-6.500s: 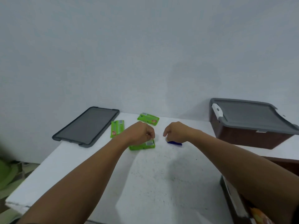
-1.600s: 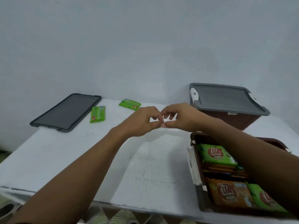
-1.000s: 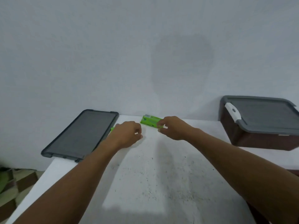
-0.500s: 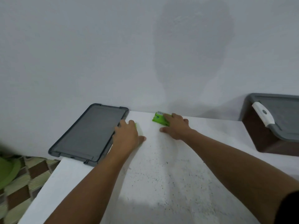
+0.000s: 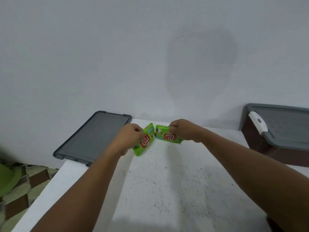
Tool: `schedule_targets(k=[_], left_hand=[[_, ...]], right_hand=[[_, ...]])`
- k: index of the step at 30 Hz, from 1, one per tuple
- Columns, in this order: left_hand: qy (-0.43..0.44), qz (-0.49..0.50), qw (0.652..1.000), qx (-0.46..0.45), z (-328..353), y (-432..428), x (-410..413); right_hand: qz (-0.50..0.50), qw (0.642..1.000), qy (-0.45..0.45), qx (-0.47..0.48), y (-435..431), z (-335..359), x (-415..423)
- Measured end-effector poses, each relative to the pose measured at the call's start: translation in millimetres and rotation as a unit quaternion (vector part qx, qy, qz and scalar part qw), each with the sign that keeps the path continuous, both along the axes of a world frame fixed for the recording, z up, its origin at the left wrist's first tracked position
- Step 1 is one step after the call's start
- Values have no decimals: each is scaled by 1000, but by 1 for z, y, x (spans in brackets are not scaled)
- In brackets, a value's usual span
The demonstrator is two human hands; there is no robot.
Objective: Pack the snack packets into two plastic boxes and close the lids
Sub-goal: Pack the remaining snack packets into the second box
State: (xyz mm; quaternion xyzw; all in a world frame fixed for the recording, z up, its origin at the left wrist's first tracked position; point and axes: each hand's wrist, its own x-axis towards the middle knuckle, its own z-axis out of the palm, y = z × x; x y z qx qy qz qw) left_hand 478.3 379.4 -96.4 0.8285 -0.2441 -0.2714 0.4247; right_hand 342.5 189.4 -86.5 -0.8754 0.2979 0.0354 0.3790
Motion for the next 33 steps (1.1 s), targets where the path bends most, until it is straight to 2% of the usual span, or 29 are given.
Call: schedule_targets(k=[4,7,14,20,26,33], left_hand=[[58,-20,997,-36,13,7,-27],[88,-32,993,-69,24,6,-55],[126,-72,979,-143,45,-23,-142],[153,-114,967,-170,61,-50,-232],[152,-195,957,-152,71,-68,-317],[95,-317,942,-55,64,-86,-395]], right_hand=[[37,999,14,-27,-5,32,-44],[40,999,6,-6,-12,52,-85],[24,999,-44,-11,-25,84,-192],[-9,992,-123,40,-38,98,-297],[-49,977,-138,153,-54,102,-400],[-23,978,-66,196,-72,80,-487]])
